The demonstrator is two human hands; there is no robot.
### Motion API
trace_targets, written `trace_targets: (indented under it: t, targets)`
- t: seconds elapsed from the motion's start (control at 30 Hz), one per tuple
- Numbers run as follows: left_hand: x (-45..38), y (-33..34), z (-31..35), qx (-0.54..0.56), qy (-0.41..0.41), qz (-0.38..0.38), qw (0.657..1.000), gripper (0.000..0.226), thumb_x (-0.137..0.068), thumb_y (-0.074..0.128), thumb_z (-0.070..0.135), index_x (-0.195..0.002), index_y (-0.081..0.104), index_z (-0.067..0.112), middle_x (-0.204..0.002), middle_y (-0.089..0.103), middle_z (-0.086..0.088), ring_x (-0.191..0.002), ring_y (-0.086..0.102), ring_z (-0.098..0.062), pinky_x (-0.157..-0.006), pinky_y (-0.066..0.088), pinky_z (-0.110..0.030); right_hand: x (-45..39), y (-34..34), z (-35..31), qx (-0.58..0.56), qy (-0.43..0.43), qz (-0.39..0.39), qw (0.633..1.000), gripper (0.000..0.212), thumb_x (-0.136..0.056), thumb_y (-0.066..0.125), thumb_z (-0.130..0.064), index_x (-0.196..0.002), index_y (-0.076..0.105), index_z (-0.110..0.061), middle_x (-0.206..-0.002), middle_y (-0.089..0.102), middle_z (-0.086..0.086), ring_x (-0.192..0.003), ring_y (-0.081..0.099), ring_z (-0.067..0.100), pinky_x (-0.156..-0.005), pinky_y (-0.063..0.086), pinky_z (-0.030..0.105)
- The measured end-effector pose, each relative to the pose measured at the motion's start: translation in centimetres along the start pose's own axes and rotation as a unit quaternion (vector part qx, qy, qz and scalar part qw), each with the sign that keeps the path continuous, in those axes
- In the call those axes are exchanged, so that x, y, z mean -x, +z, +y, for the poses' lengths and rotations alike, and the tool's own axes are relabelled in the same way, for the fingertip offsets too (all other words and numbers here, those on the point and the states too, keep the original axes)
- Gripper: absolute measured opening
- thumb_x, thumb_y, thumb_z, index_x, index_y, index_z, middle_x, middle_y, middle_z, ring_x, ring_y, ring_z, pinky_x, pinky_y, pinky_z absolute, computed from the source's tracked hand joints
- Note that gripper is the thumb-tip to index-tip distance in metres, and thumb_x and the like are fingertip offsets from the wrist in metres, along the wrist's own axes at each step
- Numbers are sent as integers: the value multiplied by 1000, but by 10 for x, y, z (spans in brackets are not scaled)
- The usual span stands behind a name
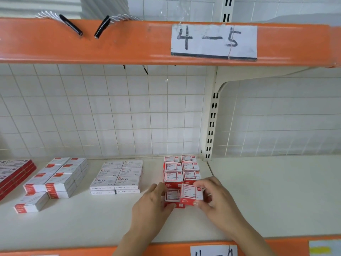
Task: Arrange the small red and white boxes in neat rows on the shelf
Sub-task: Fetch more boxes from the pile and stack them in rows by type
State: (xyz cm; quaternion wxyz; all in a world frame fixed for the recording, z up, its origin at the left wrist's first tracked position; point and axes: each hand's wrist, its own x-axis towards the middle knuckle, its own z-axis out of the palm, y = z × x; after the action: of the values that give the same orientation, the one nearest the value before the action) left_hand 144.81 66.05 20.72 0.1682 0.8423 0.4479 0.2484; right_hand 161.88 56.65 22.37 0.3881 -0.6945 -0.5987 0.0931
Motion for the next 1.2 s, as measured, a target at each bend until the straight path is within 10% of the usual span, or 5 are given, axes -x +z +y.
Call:
trace_targets:
  t: [0.3, 0.47, 0.6, 0.77, 1.2]
  targets:
    - [-3, 0, -15, 304, -45, 68, 949, 51, -72, 40, -23, -90, 46, 25, -93, 60, 7, -83, 59, -14, -64, 42, -12, -13, 31, -21, 136, -51, 15, 989, 29, -87, 63, -35, -111, 52, -23, -119, 43, -14, -96, 53, 6, -73, 44, 18]
    - [-22, -9, -4, 454, -119, 73, 880, 12, -97, 47, 22, -95, 56, 29, -104, 61, 9, -103, 56, -13, -90, 42, -29, -27, 18, -8, -38, 10, 185, 982, 38, -89, 55, -50, -120, 58, -29, -125, 53, -17, -112, 52, 3, -90, 46, 26]
    - [-51, -11, 6, 523, -158, -18, 838, 54, -93, 28, 60, -136, 42, 30, -143, 42, 9, -133, 39, -13, -114, 28, -36, -64, 7, 2, -305, 216, 88, 923, 57, -95, 30, -54, -144, 36, -24, -150, 36, -6, -136, 32, 9, -115, 22, 32]
    - [-74, -3, 12, 592, -150, -118, 783, 68, -91, 17, 65, -91, 69, 20, -86, 70, 9, -65, 69, -5, -59, 55, -19, -91, 13, 9, -395, 295, -3, 870, 71, -82, 23, -71, -110, 65, -19, -108, 70, 1, -100, 66, 21, -99, 45, 38]
    - [-78, 8, 10, 618, -118, -203, 750, 67, -87, 11, 70, -94, 72, 45, -108, 71, 6, -100, 68, -13, -69, 55, -20, -108, 34, 25, -423, 291, -48, 857, 70, -72, 31, -78, -110, 63, -28, -95, 75, 2, -87, 72, 23, -67, 58, 32]
